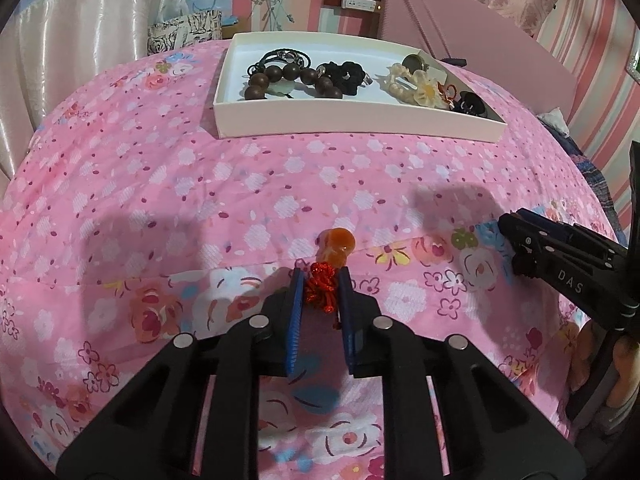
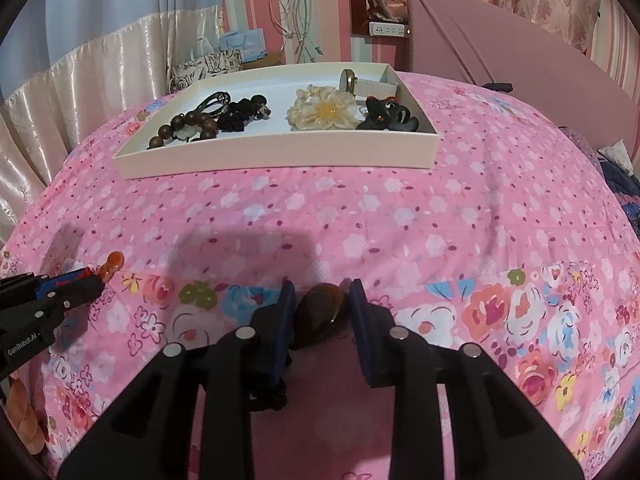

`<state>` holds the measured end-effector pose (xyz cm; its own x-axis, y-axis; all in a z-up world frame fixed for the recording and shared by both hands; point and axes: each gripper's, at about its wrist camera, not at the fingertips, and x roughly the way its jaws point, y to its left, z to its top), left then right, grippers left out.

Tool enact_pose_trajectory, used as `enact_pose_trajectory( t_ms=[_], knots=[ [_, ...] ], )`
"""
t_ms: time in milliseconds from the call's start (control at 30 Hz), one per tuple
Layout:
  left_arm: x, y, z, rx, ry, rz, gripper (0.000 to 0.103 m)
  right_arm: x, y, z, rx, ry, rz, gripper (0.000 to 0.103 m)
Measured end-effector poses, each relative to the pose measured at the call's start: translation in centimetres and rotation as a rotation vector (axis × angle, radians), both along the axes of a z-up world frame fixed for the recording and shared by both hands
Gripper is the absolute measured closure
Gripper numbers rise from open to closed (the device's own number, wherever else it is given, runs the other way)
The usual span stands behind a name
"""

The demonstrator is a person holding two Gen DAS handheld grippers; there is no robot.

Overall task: Organize jewelry
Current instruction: 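Grasp the brown stone pendant with the right gripper while the left grasps the red tassel charm, then carry the stone pendant and red tassel charm over the tray with both grippers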

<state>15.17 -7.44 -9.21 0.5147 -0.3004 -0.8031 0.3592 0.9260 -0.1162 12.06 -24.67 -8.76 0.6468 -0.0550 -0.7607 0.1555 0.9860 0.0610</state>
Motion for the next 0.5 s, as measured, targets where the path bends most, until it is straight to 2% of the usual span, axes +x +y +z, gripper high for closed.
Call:
enact_pose_trajectory(
  t_ms=[200,500],
  knots=[
    [-0.23,-0.07,0.14,0.008,-0.016,-0.004,0.093,-0.2,-0.12,0.04,0.014,-0.006,-0.001,0.075],
    [-0.24,-0.04,0.08,0.019,-0.024,0.008,0.095,-0.72,-0.16,0.41,0.01,-0.039,-0.005,0.075]
  ],
)
